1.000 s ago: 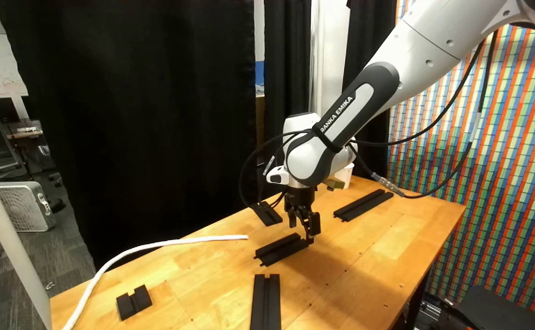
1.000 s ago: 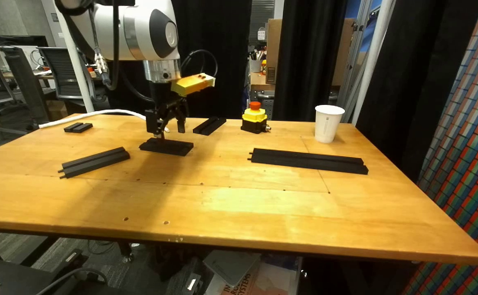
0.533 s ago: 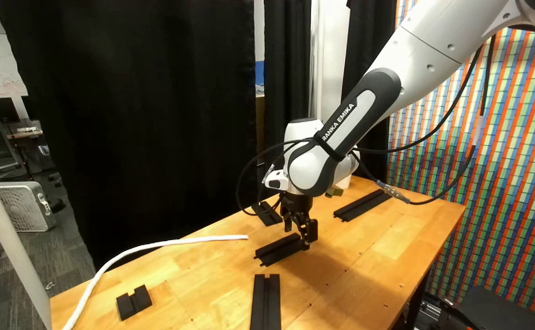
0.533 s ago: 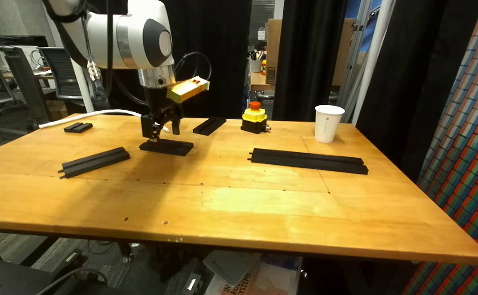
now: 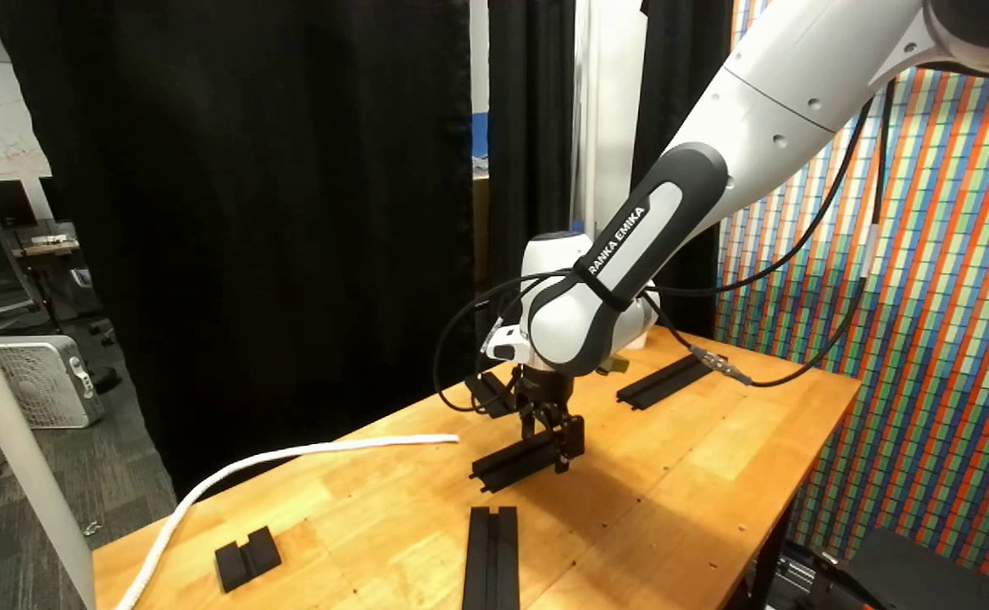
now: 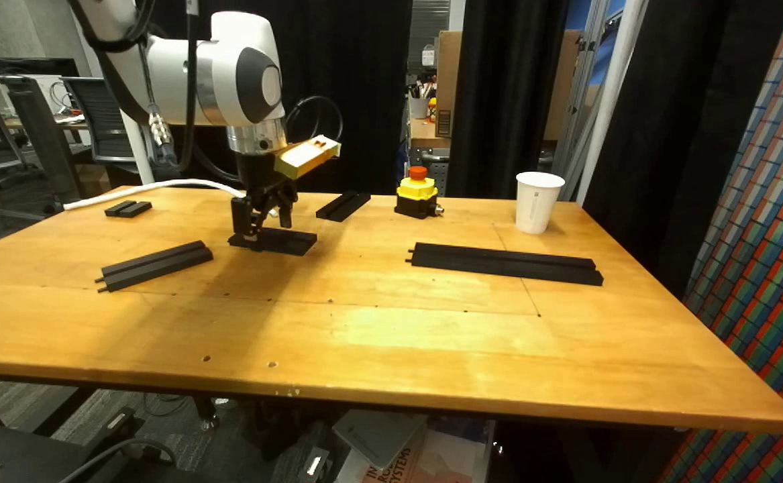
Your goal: Connect the four black pieces together
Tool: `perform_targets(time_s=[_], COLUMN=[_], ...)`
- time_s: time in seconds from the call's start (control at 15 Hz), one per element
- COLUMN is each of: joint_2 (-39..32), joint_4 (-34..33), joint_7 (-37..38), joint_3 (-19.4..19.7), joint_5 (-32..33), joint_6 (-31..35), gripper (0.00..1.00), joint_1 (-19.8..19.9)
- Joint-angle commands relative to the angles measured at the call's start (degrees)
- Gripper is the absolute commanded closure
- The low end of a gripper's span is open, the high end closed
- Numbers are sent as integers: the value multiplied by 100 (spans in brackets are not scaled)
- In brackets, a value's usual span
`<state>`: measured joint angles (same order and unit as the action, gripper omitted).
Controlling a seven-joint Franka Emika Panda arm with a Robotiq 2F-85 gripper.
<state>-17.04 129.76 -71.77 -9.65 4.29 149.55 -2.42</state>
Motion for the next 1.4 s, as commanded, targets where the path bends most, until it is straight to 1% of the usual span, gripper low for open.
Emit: perform_targets(time_s=[0.0,0.47,1.33], joint_2=[-240,-497,-831], joint_4=[-258,-552,-834], joint_7=[-145,-265,-394], joint_3=[-68,-63,-72], joint_5=[32,84,64], joint_6=[68,70,20], gripper=[0,0,0], joint_1=[68,112,226])
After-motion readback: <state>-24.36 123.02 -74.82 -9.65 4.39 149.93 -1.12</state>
